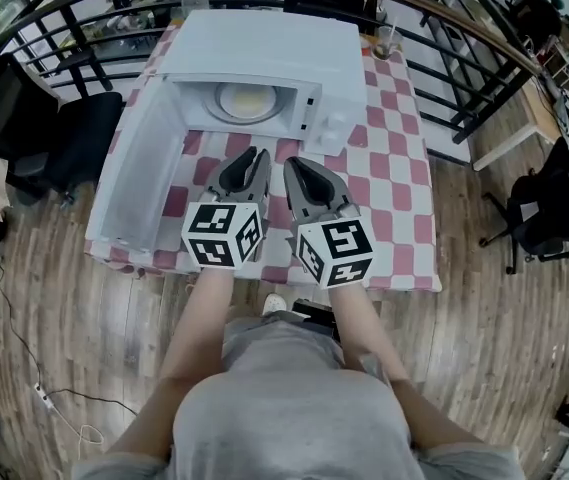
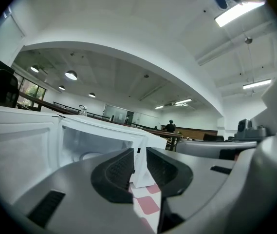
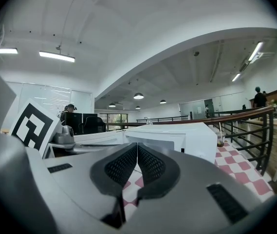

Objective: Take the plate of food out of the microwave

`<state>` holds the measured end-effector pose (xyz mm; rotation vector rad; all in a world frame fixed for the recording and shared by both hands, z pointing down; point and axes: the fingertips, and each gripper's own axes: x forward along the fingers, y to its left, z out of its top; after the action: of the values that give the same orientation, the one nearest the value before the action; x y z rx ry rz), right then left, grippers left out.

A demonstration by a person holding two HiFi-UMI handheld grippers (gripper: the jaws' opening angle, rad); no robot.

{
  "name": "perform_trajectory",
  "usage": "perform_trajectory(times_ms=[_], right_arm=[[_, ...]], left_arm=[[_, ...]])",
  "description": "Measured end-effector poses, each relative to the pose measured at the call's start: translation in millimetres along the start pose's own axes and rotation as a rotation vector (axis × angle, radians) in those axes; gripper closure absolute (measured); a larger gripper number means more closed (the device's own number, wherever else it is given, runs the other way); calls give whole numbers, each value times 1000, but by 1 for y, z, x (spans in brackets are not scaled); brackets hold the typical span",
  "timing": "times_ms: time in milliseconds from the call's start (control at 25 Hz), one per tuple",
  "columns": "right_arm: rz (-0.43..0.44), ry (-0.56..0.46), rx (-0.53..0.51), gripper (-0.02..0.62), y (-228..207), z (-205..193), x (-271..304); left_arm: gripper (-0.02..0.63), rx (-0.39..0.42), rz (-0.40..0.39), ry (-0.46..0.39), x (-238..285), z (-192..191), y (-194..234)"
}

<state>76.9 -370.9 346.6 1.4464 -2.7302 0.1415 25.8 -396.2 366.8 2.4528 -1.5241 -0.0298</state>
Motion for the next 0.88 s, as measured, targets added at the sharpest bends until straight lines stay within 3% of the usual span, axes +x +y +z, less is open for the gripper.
perform_trajectory(times_ms=[120,240,280,400,880], right_arm=[[6,2,1,569,-6,-1,7],[7,7,5,569,-11,-4,12],[6,7,10,568,-13,-6,13],[3,4,23,569,-18,-7,16],[0,24,46,569,-25,-21,29]], left_arm=[[467,-59,-4,17,10,-4,7],[315,-206,-26,10,16,-10,13],[298,-262,-37,7,17,-11,15],[295,-361,-59,14,19,-16,19],[298,-491,-65,-17,34,-27,39]])
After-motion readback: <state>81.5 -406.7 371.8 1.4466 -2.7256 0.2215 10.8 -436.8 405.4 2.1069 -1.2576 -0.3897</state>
